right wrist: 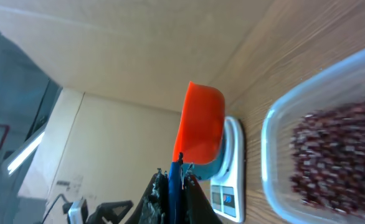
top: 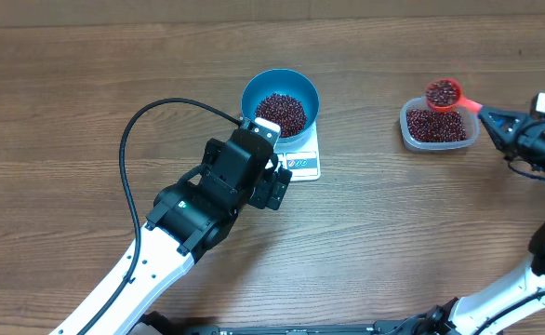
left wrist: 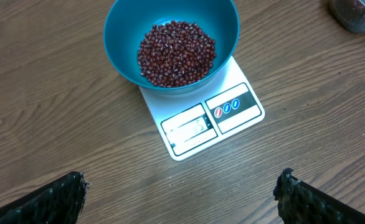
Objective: Scoop item into bowl and weigh 150g on scale
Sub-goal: 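Lift the filled red scoop and carry it left over the teal bowl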
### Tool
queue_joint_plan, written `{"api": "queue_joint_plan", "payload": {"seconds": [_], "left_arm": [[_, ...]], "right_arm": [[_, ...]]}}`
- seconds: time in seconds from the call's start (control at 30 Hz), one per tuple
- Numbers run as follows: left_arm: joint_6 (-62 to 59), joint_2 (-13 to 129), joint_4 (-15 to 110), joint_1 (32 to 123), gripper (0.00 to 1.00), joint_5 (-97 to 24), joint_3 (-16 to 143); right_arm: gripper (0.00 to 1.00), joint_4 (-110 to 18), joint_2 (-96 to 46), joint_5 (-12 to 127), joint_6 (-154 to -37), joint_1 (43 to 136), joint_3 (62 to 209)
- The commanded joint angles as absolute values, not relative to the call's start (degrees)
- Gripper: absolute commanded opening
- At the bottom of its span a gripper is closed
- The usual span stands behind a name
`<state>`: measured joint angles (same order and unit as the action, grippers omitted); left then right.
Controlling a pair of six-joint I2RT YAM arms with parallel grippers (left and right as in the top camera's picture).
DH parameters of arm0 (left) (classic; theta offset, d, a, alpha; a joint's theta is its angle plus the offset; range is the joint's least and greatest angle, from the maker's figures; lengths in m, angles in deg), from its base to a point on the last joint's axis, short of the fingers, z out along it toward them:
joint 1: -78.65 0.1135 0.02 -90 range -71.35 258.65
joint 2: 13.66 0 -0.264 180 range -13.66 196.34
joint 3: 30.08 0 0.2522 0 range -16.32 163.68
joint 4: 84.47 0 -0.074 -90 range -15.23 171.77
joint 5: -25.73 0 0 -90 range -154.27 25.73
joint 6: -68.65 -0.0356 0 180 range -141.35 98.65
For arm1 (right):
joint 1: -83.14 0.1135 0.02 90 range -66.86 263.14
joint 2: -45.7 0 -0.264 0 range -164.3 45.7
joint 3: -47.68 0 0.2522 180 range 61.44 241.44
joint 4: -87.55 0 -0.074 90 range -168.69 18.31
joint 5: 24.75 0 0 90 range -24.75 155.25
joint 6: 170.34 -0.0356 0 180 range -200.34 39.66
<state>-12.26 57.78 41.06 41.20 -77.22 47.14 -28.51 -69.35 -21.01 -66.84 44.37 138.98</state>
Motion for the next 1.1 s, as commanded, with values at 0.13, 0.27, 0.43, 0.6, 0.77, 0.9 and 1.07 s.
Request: {"api": "queue_joint_plan", "payload": {"seconds": [0.13, 0.27, 0.43, 0.6, 0.77, 0.9, 1.07], "left_arm": [[-11.48, 58.24, 41.28, 41.5, 1.0, -78.18, 47.64], [-11.48, 58.24, 41.28, 41.5, 1.0, -78.18, 47.64], [-11.48, 58.24, 41.28, 41.5, 1.0, -78.18, 47.62], [-11.48, 58.24, 41.28, 41.5, 0.99, -78.18, 47.64], [-11.48, 58.24, 41.28, 41.5, 1.0, -78.18, 47.64], [-11.48, 58.24, 41.28, 41.5, 1.0, -78.18, 47.64], [-11.48, 58.24, 41.28, 41.5, 1.0, -78.18, 47.64]], "right_arm": [[0.04, -29.1, -70.16, -24.68, -66.64, 53.38, 138.54], [0.04, -31.25, -70.16, -24.68, -66.71, 59.65, 138.54], [0.04, -33.65, -70.16, -24.66, -67.1, 64.81, 138.57], [0.04, -35.14, -70.16, -24.66, -67.34, 68.61, 138.57], [0.04, -42.44, -70.16, -24.26, -74.82, 71.41, 138.57], [0.04, -50.17, -70.16, -22.36, -83.19, 73.18, 138.57], [0.04, -59.27, -70.16, -20.31, -92.46, 75.78, 138.57]]}}
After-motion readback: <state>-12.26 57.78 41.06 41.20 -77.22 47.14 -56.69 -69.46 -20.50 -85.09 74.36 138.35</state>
